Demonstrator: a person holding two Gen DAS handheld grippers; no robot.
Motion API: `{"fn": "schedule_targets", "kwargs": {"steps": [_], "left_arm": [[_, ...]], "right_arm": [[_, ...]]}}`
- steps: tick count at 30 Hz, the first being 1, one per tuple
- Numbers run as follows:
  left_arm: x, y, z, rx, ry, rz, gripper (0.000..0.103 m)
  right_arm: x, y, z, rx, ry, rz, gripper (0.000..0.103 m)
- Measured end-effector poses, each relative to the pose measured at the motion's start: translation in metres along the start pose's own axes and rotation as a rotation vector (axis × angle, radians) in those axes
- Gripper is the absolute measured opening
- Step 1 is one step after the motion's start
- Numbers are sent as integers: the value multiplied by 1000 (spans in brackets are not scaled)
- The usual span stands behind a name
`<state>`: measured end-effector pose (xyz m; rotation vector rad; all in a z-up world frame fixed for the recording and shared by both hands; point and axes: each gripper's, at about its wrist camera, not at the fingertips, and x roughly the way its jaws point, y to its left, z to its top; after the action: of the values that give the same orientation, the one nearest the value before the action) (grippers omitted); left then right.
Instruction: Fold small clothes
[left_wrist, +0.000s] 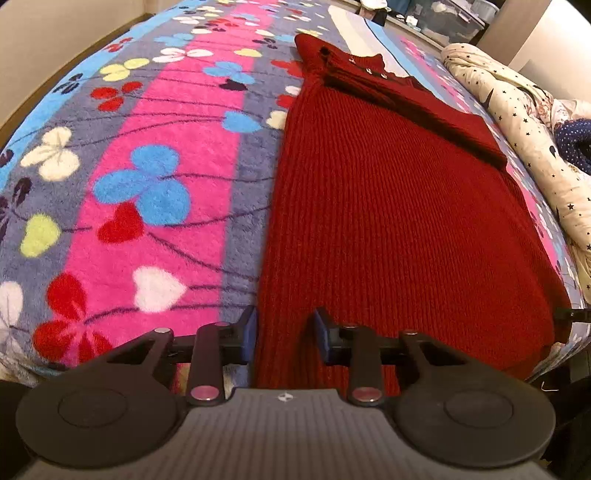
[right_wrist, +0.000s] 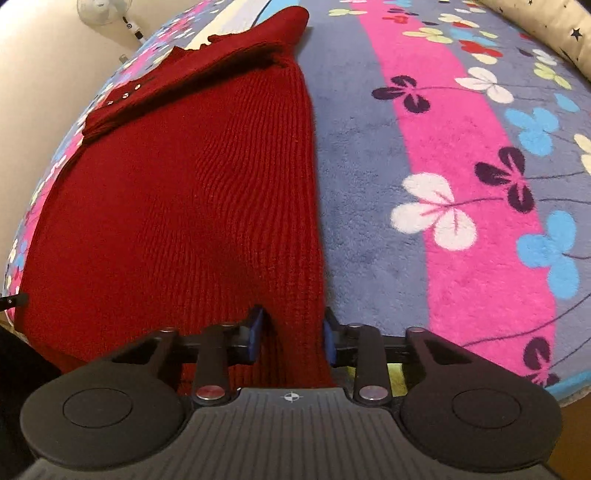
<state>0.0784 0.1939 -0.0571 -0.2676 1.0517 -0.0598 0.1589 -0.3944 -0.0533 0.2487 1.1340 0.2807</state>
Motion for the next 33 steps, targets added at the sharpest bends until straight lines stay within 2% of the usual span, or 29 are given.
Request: {"fn": "schedule_targets", "kwargs": {"steps": [3, 9, 13, 27, 33], "left_arm": [[-3, 1, -4, 3, 16, -3, 30], [-5, -4, -10, 25, 32, 13, 30], [-7, -2, -10, 8, 30, 5, 23], [-7, -7, -12, 18, 33, 17, 23], [-7, -8, -12, 27, 30, 22, 23]], "right_arm": [[-3, 0, -7, -14, -2, 2, 20], [-1, 3, -11, -42, 16, -9, 21], [0, 6, -15, -61, 26, -21, 21], [-1, 10, -19, -81, 23, -43, 21], [-4, 9, -19, -74, 10, -45, 17]]}}
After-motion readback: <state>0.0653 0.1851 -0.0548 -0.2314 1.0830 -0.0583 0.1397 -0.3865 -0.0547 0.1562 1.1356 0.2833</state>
